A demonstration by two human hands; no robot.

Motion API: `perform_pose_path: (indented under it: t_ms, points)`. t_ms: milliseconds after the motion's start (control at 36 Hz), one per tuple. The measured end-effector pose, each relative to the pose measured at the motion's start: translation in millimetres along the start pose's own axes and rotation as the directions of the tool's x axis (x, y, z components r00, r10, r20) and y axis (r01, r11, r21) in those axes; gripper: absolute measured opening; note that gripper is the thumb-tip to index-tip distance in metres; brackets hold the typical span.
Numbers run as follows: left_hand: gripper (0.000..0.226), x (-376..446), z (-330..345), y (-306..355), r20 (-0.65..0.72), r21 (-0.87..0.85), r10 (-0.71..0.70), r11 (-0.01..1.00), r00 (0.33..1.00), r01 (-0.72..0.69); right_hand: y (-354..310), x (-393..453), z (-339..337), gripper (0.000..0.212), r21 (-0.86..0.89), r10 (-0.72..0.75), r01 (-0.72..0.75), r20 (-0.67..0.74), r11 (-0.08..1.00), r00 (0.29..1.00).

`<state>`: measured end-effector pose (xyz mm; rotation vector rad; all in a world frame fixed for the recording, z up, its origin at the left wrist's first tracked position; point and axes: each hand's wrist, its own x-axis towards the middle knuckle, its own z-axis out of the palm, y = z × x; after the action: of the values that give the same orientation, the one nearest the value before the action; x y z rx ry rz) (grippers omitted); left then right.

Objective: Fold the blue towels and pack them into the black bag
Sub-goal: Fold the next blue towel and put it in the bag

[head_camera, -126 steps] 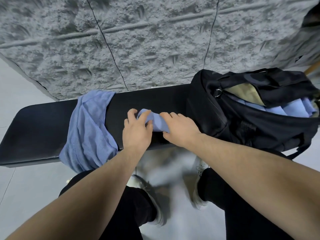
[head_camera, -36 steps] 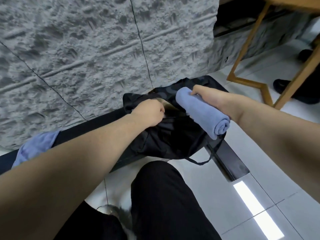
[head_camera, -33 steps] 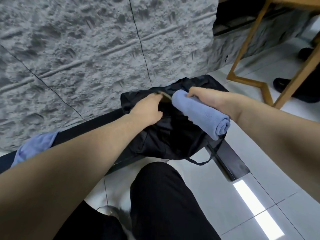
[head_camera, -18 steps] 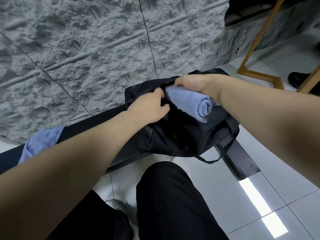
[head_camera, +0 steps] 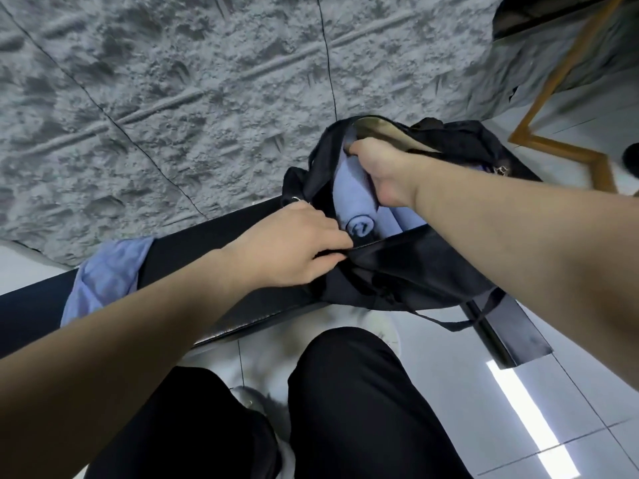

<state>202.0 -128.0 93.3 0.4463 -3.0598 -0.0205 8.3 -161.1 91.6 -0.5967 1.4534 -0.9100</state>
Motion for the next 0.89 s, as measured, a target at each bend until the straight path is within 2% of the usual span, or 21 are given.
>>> perform_pose_path:
  t_ms: [83,139,194,306,389,472,611,694,806,889]
  points:
    - [0.025,-6.0,5.6,0.4,-0.023,0.167,-0.074,0.983,0.997,0.077,8.9,2.5,4.5,0.027,-0.023,0.041,-0.041,0.005,0.999,0.999]
    - [0.027,-10.5,9.0,-2.4,-0.060,0.202,-0.150,0.966,0.987,0.159,14.6,-0.9,8.5,0.032,-0.088,0.059,-0.058,0.012,0.994,0.998]
    - [0.026,-15.3,12.0,-5.9,-0.090,0.193,-0.188,0.960,0.978,0.203,19.7,-2.3,13.3,0.033,-0.140,0.060,-0.055,0.028,0.989,0.998]
    - [0.017,-22.9,15.8,-8.5,-0.156,0.179,-0.169,0.964,0.973,0.196,26.5,1.7,20.7,0.028,-0.302,-0.037,0.019,-0.056,0.953,0.998]
    - [0.014,-25.5,15.7,-6.7,-0.220,0.177,-0.158,0.964,0.963,0.199,30.3,2.0,25.4,0.043,-0.489,-0.122,0.064,-0.088,0.870,0.989]
    - [0.013,-28.6,16.4,-5.7,-0.246,0.155,-0.166,0.966,0.955,0.208,33.0,1.8,28.3,0.050,-0.608,-0.166,0.063,-0.114,0.791,0.979]
    - [0.016,-27.0,17.3,-1.0,-0.211,0.186,-0.276,0.930,0.938,0.316,29.8,-1.7,32.6,0.048,-0.635,-0.187,0.101,-0.069,0.766,0.980]
    - [0.009,-27.2,17.1,1.0,-0.237,0.205,-0.284,0.920,0.929,0.333,31.3,-1.2,34.2,0.048,-0.646,-0.171,0.095,-0.056,0.757,0.984]
    - [0.011,-28.7,18.2,0.0,-0.304,0.219,-0.268,0.914,0.914,0.341,37.3,-3.1,37.0,0.045,-0.726,-0.187,0.127,-0.002,0.675,0.982]
    - [0.012,-25.4,17.8,-1.0,-0.274,0.243,-0.287,0.903,0.918,0.355,39.9,-2.5,37.1,0.053,-0.776,-0.187,0.117,-0.001,0.619,0.982]
